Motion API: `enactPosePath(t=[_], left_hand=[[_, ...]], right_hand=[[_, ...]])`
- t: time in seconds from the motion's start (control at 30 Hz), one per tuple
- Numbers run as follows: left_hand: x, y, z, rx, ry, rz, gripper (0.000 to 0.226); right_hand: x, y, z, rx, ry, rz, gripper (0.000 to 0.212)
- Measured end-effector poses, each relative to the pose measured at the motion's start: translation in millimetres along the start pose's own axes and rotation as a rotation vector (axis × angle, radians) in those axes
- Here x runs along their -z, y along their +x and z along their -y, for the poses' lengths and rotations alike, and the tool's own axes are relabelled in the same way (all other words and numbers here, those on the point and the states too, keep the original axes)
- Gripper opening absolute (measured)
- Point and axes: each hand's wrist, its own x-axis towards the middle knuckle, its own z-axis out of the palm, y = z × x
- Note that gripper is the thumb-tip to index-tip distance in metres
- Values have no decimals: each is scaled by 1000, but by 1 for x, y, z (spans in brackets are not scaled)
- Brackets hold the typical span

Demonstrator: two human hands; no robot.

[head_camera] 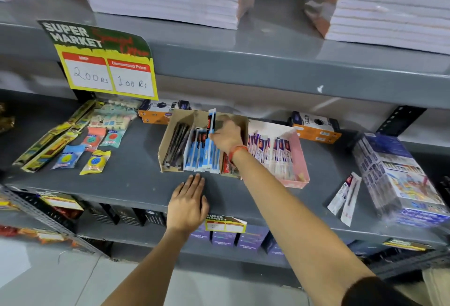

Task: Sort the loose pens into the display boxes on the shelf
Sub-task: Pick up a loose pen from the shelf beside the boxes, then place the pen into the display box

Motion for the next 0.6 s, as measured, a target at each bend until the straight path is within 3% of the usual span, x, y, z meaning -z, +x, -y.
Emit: enactPosePath(t=[0.07, 0.13, 0.17, 0.27, 0.47, 0.6], left_hand=[[-1, 1, 1, -10, -14, -13, 51], [-2, 2, 3, -21, -20, -21, 51], [-2, 3, 3, -27, -19, -22, 51], [-4, 4, 5, -41, -19, -28, 51], [-6, 4, 6, -51, -11, -16, 52], [-5, 3, 4, -55, -11, -11, 51]], right_hand=[[-21, 12, 8, 7, -179, 2, 12], [-42, 26, 4, -26, -275, -30, 40], [-49, 29, 0, -74, -262, -28, 43], [-59, 30, -4, -162, -226, -57, 20], [-67, 34, -13, -155, -287, -21, 21], [-65, 34, -9, -53, -401, -36, 24]])
